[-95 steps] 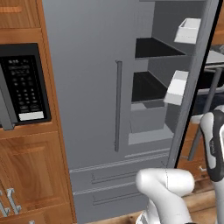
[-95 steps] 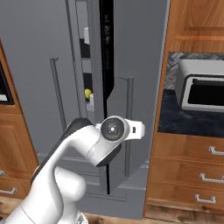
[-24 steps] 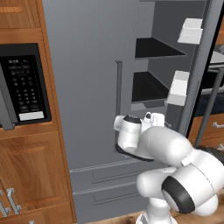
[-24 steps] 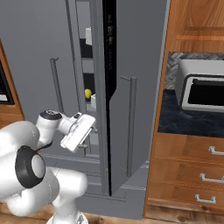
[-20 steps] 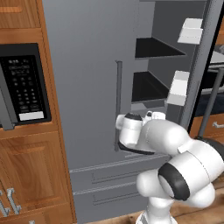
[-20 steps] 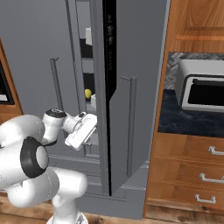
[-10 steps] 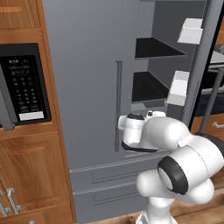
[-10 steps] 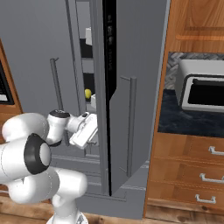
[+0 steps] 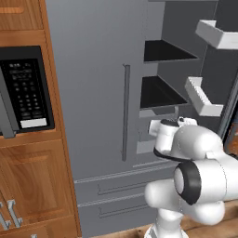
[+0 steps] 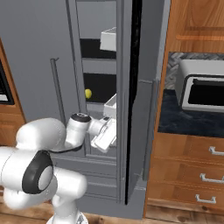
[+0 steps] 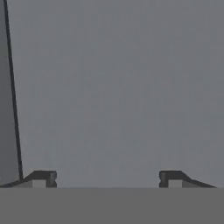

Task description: Retrieve a lemon from the fridge and place it on the cutting board with the fish.

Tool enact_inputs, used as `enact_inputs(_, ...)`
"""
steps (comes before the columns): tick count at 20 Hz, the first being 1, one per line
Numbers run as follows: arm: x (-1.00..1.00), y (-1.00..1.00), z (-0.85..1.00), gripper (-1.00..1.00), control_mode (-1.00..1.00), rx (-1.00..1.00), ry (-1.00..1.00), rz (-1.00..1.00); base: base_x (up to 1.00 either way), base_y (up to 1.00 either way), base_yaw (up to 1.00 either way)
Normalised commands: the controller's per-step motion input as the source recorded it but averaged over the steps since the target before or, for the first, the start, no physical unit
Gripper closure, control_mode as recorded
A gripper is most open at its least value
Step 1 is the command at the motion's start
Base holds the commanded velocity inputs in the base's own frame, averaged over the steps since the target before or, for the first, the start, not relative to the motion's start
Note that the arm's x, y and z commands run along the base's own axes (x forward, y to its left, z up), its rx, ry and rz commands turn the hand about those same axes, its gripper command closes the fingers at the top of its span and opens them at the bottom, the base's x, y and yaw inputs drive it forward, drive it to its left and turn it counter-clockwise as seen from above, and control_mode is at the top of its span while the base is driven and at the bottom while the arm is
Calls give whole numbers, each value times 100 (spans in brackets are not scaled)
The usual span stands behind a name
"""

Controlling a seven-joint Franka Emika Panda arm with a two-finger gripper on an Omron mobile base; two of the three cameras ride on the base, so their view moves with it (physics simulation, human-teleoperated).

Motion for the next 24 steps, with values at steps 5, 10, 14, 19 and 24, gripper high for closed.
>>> enact_inputs(5, 0, -100, 0, -100, -100, 14, 0, 14, 0, 0, 0)
enact_inputs(10, -17, -47, -9, -100, -100, 4, 0, 18, 0, 0, 0)
enact_inputs(14, -17, 55, -32, -100, -100, 0, 0, 23, 0, 0, 0)
enact_inputs(19, -7, 100, -7, -100, -100, 0, -3, 18, 0, 0, 0)
enact_inputs(24, 27, 100, -22, -100, -100, 29, -8, -7, 0, 0, 0)
